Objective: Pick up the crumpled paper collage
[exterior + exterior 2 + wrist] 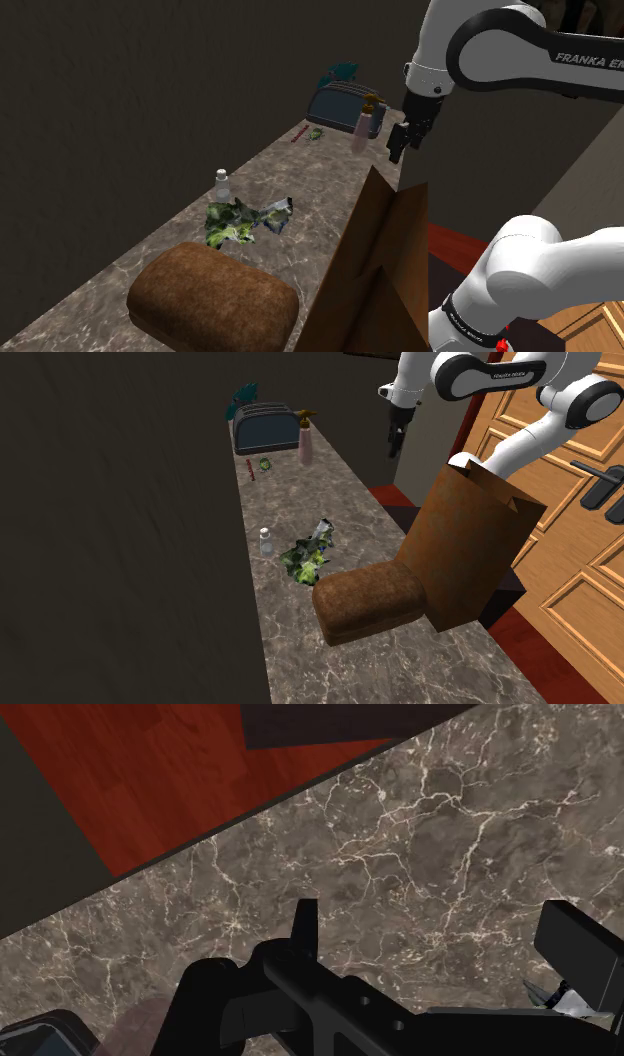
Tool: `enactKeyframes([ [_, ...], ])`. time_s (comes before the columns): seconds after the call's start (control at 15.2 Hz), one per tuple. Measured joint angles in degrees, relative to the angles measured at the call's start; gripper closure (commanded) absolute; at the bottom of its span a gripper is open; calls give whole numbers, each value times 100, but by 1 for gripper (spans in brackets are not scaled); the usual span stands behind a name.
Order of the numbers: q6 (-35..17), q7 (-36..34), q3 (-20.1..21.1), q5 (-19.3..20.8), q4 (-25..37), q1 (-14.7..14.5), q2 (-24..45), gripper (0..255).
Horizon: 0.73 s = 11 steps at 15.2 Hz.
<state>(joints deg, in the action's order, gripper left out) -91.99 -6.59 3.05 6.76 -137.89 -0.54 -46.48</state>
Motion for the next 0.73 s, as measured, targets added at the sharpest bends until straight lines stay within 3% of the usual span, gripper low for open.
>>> enactKeyframes([
  [0.33,-261,-232,196,-168,165,-76,527,0],
  [0.73,-809,-699,590,-419,638,-200,1730,0],
])
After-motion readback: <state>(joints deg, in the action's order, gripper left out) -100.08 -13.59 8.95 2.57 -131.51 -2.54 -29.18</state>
